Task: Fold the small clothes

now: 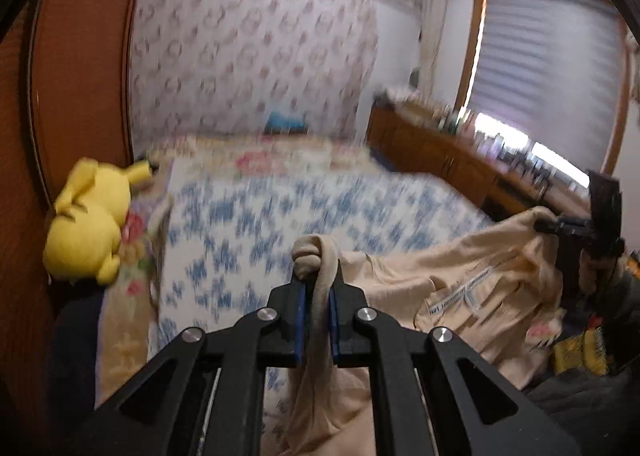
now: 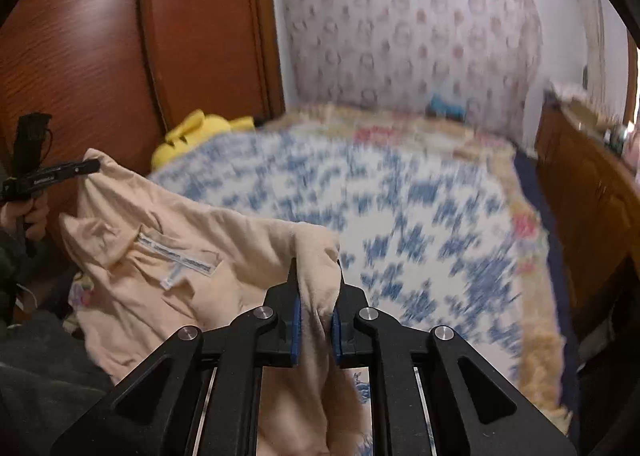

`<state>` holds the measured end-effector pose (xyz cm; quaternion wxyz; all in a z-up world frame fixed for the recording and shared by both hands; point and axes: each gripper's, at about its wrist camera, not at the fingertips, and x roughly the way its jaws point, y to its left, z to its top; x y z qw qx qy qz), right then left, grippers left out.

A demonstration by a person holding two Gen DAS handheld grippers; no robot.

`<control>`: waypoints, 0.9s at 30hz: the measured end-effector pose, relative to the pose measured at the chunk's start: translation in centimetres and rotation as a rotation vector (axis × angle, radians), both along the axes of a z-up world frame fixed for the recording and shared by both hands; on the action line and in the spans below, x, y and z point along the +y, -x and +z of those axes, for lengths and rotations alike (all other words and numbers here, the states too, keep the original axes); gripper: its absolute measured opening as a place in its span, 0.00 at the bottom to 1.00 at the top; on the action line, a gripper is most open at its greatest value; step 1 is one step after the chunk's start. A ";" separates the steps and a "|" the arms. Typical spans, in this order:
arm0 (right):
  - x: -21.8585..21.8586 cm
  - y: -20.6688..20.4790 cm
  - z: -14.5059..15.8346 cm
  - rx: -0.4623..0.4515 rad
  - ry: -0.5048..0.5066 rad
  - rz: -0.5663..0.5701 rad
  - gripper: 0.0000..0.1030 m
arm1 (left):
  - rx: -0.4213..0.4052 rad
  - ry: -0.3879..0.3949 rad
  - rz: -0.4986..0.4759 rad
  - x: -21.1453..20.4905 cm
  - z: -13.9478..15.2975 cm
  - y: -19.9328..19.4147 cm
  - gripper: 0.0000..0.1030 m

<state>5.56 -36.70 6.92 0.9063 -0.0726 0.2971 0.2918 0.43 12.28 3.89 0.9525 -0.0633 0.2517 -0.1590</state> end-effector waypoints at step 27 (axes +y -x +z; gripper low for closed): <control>5.2 -31.0 -0.9 0.073 0.255 -0.264 0.31 | 0.159 -0.238 0.073 1.0 -4.0 -30.3 0.35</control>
